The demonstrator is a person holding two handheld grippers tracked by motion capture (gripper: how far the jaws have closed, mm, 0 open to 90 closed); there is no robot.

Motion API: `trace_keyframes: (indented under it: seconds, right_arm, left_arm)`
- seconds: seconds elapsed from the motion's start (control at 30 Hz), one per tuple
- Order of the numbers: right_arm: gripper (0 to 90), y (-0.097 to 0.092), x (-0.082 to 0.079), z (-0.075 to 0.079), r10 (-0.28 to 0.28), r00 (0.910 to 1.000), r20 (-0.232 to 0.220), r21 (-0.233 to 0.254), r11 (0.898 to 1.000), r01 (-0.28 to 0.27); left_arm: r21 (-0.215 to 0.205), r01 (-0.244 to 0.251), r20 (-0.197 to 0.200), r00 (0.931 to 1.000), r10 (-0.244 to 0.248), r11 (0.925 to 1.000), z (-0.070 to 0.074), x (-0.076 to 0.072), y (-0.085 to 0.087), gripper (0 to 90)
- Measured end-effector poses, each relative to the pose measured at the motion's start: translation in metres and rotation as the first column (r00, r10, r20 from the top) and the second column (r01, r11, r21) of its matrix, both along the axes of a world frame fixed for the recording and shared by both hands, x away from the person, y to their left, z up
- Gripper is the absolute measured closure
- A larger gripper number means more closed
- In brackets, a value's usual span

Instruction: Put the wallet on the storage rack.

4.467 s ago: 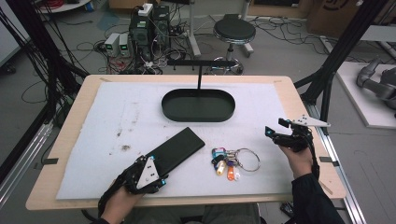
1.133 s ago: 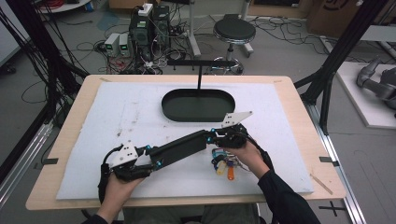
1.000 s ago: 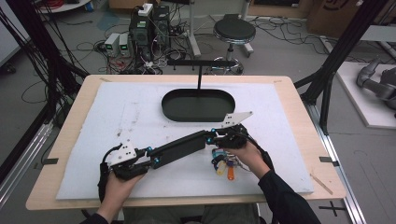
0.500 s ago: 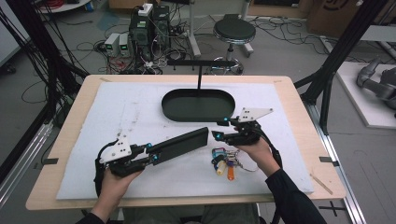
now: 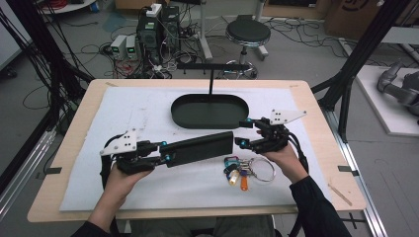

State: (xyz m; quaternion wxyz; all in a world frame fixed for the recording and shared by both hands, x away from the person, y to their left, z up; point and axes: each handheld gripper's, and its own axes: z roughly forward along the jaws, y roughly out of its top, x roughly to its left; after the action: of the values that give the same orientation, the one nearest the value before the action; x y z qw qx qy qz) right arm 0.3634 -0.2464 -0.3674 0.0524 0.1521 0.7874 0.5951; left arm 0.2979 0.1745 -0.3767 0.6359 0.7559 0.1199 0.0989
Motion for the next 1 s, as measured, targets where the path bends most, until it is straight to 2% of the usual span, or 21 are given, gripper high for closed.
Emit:
trace_keyframes:
  seconds: [0.07,0.17,0.3,0.4,0.47,0.6,0.7,0.77,0.83,0.87,1.0]
  right_arm:
    - [25.6,0.0,-0.001,0.001,-0.006,1.0,0.005,-0.003,1.0,0.007]
    - [26.1,0.001,-0.002,0.002,0.019,0.9998,0.007,-0.001,1.0,-0.019]
    - [26.4,-0.002,-0.003,0.006,0.071,0.9975,0.009,0.0,0.997,-0.071]
    - [26.9,-0.004,-0.005,0.01,0.069,0.9972,0.028,-0.017,0.998,-0.068]
    - [27.3,0.0,-0.005,0.008,0.087,0.9958,0.027,-0.035,0.996,-0.086]
    - [34.7,0.014,-0.009,0.003,0.133,0.9904,0.037,-0.097,0.987,-0.129]
    - [48.9,0.022,-0.013,0.002,0.161,0.9844,0.07,-0.124,0.981,-0.152]
    - [63.9,0.024,-0.015,0.002,0.198,0.9765,0.085,-0.137,0.973,-0.186]
    - [70.8,0.024,-0.017,0.002,0.205,0.9729,0.107,-0.14,0.972,-0.189]
    - [73.2,0.024,-0.017,0.002,0.22,0.9705,0.1,-0.136,0.969,-0.205]
    - [75.3,0.024,-0.018,0.003,0.215,0.9694,0.119,-0.143,0.97,-0.197]
  left_arm:
    - [-0.001,0.007,0.0,1.0,-0.007,1.0,0.002,0.002,0.001,74.2]
    - [-0.001,0.013,-0.002,0.9999,-0.013,0.9999,0.002,0.003,0.002,74.2]
    - [0.044,-0.005,0.003,1.0,0.005,0.999,0.001,0.003,0.002,74.2]
    - [0.051,0.007,0.001,1.0,-0.007,0.9987,-0.001,0.004,0.001,74.2]
    - [0.049,0.017,0.002,0.9999,-0.017,0.9987,-0.001,0.004,-0.002,74.2]
    - [0.035,0.044,0.001,0.999,-0.044,0.9984,0.0,0.005,-0.009,74.2]
    - [0.035,0.056,0.002,0.9984,-0.056,0.9978,-0.001,0.005,-0.013,74.2]
    - [0.037,0.056,0.004,0.9984,-0.056,0.9977,-0.001,0.005,-0.015,74.1]
    - [0.025,0.057,-0.006,0.9983,-0.057,0.998,-0.003,0.006,-0.013,74.0]
    - [0.017,0.058,-0.014,0.9982,-0.058,0.9982,-0.005,0.007,-0.013,73.8]
    - [-0.006,0.029,-0.021,0.9993,-0.03,0.9996,-0.009,0.008,-0.012,69.6]
